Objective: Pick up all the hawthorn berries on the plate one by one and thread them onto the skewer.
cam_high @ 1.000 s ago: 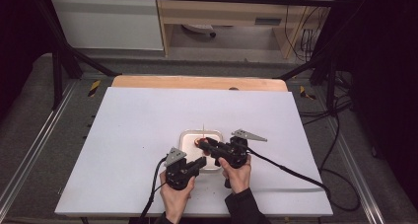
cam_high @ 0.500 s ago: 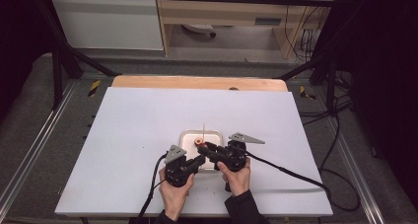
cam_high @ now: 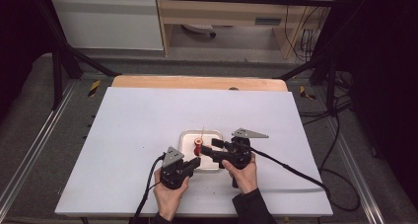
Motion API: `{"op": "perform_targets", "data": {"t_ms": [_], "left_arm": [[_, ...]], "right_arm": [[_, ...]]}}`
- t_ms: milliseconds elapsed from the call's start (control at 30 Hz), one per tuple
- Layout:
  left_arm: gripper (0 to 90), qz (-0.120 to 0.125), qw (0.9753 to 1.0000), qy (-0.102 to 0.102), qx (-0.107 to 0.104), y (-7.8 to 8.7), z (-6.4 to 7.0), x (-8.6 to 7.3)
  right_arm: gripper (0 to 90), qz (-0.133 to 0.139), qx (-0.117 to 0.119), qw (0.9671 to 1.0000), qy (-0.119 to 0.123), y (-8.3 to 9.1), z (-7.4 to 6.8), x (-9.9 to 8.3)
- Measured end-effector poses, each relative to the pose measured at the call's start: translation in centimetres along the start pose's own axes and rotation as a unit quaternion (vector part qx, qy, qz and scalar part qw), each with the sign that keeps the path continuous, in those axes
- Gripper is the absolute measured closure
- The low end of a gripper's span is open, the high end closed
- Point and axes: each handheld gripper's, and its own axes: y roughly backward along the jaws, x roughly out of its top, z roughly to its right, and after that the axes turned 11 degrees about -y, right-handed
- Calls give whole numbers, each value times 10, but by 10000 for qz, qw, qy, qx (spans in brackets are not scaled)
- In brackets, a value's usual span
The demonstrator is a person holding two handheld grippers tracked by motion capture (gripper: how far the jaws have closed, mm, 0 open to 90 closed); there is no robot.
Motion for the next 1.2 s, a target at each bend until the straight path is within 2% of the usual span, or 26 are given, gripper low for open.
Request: {"op": "perform_targets", "data": {"t_ms": [33, 67, 100, 133, 167, 200, 233, 267, 300, 333, 367, 467, 633, 767, 933, 1033, 1167, 1200], "left_arm": [[886, -17, 10000, 2, 12, 2, -1, -1], [886, -44, 10000, -18, 28, 4, -3, -2], [886, -72, 9999, -52, 52, 6, -4, -3], [886, -124, 9998, -105, 91, 10, -6, -6], [886, -124, 9998, -105, 91, 10, -6, -6], [886, -145, 9998, -110, 111, 12, -6, -7], [886, -158, 9997, -129, 122, 14, -7, -8], [886, -177, 9997, -137, 126, 16, -8, -8], [886, -198, 9996, -168, 138, 18, -9, -9], [885, -212, 9995, -198, 153, 20, -9, -10], [885, -227, 9994, -225, 156, 21, -10, -11], [885, -256, 9991, -269, 191, 27, -11, -15], [885, -253, 9992, -253, 182, 32, -15, -21], [885, -293, 9989, -341, 153, 33, -14, -24], [884, -304, 9986, -421, 134, 35, -14, -27], [885, -341, 9986, -406, 78, 35, -14, -28], [884, -333, 9985, -434, 82, 36, -14, -29], [884, -329, 9985, -423, 82, 36, -15, -29]], "right_arm": [[318, 0, 0, 10000, 0, 0, 0, 0], [267, -89, -136, 9997, 167, 2, 2, 4], [267, -89, -136, 9997, 167, 2, 2, 4], [201, -289, -236, 9989, 296, 3, 6, 7], [201, -289, -236, 9989, 296, 3, 6, 7], [165, -536, -393, 9969, 421, 3, 10, 9], [165, -536, -393, 9969, 421, 3, 10, 9], [129, -780, -553, 9940, 528, 2, 13, 10], [129, -780, -553, 9940, 528, 2, 13, 10], [110, -980, -642, 9911, 630, 1, 16, 11], [110, -980, -642, 9911, 630, 1, 16, 11], [90, -1187, -684, 9874, 791, 1, 19, 12], [72, -1341, -895, 9809, 1089, 3, 22, 18], [64, -1582, -1061, 9730, 1306, 5, 23, 22], [61, -1851, -1246, 9637, 1467, 3, 24, 23], [61, -1945, -1267, 9607, 1525, -1, 23, 23], [61, -2120, -1342, 9534, 1676, -10, 21, 24], [61, -2149, -1348, 9524, 1690, -12, 20, 25]]}}
